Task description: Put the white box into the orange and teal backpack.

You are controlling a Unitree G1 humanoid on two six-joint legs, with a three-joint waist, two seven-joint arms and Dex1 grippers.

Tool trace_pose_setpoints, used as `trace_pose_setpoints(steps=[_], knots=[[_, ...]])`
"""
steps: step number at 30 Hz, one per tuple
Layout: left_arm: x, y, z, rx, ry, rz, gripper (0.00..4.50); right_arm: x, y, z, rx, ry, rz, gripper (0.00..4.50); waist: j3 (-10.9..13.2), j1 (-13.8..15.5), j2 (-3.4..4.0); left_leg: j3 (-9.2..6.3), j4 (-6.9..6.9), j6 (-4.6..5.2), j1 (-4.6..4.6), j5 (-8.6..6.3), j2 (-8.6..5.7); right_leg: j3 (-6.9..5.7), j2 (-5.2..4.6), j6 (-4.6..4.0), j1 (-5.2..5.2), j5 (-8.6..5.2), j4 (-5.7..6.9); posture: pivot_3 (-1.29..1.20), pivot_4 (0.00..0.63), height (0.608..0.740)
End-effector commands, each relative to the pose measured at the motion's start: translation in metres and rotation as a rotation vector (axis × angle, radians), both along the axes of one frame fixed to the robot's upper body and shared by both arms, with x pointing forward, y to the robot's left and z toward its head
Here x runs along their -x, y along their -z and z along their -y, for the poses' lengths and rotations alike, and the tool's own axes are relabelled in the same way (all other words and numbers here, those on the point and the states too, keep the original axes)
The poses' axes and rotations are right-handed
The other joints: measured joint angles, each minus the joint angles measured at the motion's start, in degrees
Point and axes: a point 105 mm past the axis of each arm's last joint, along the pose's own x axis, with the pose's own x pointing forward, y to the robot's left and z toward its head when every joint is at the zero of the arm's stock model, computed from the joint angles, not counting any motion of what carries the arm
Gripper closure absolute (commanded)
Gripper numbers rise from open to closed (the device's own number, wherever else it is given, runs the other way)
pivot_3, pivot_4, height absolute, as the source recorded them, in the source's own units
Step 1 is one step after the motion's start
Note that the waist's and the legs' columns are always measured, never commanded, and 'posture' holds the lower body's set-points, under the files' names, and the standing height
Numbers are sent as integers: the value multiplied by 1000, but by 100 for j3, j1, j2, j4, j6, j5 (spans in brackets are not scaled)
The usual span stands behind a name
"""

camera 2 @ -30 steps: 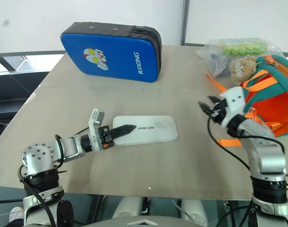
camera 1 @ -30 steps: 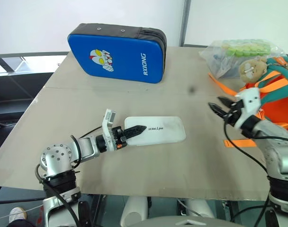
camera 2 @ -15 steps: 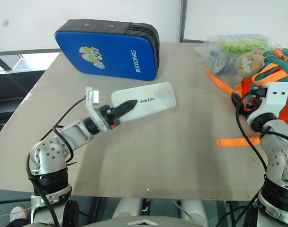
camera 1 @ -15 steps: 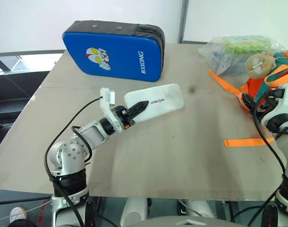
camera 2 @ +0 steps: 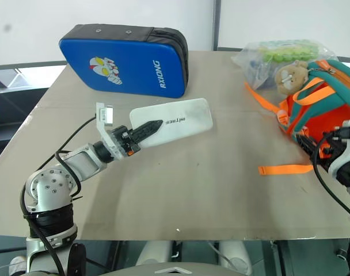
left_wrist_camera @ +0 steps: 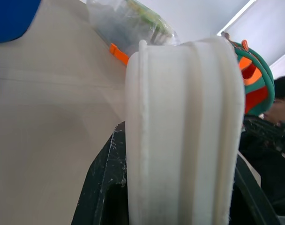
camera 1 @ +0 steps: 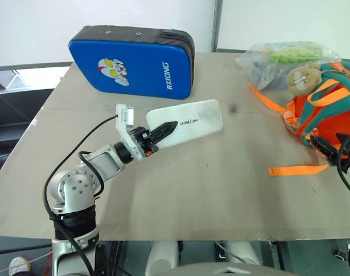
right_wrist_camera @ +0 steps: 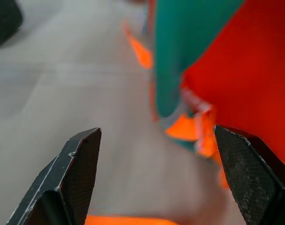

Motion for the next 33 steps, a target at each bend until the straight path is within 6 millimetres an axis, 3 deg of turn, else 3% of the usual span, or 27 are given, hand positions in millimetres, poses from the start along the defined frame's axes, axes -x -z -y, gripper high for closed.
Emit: trace_pose_setpoints(steps=[1, 8, 11, 17, 20, 24, 27, 30, 33], knots=[[1, -17, 9, 12, 47, 77, 3495, -26, -14, -3, -15, 30, 101, 755, 2, -11, -2, 0, 2, 0, 1, 0, 0, 3, 3, 1, 0, 0, 1, 0, 150, 740], [5, -17, 6, -9, 25, 104, 3495, -79, -14, -20, -1, 1, 160, 755, 4, 19, -1, 24, -13, -1, -14, 0, -1, 6, 7, 21, -10, 14, -2, 0, 150, 740], [10, -15, 1, -11, -3, 108, 3495, -97, -23, -30, 28, -56, 211, 1627, 8, 5, 2, 31, -18, -2, -17, -1, -1, 11, 3, 25, -14, 13, -8, 0, 150, 740], [9, -10, -9, -12, -103, 137, 3495, -116, -33, -42, 188, -149, 270, 4427, 15, 24, -1, 38, -17, -2, -16, -1, -1, 16, 1, 25, -14, 13, -8, 0, 150, 740], [6, -14, -15, -27, -187, 249, 3495, -116, -47, -62, 199, -283, 336, 4474, 17, 20, -1, 42, -14, -2, -14, -1, -1, 18, 1, 24, -13, 13, -8, 0, 150, 740], [-5, -17, -28, -3, -268, 271, 3495, -90, -88, -116, 99, -653, 495, 4474, 24, -1, 6, 51, -14, -2, -6, -1, 3, 27, 5, 23, -14, 15, -2, 0, 150, 740], [-16, -30, -51, 46, -359, 311, 3495, -40, -113, -157, -4, -1054, 524, 4474, 40, -3, 10, 48, -16, -2, -6, -1, 8, 25, 10, 24, -15, 15, 0, 0, 150, 740], [-23, -46, -71, 95, -422, 354, 3495, 4, -116, -178, -30, -1329, 466, 4474, 43, 2, 10, 28, -18, -2, -9, -1, 17, 20, 16, 24, -17, 15, 1, 0, 150, 740], [-19, -62, -84, 117, -412, 404, 3495, 10, -93, -184, 52, -1331, 368, 4474, 46, 22, 1, 5, -20, -3, -21, -2, 17, -2, 10, 24, -19, 14, -7, 0, 150, 740]])
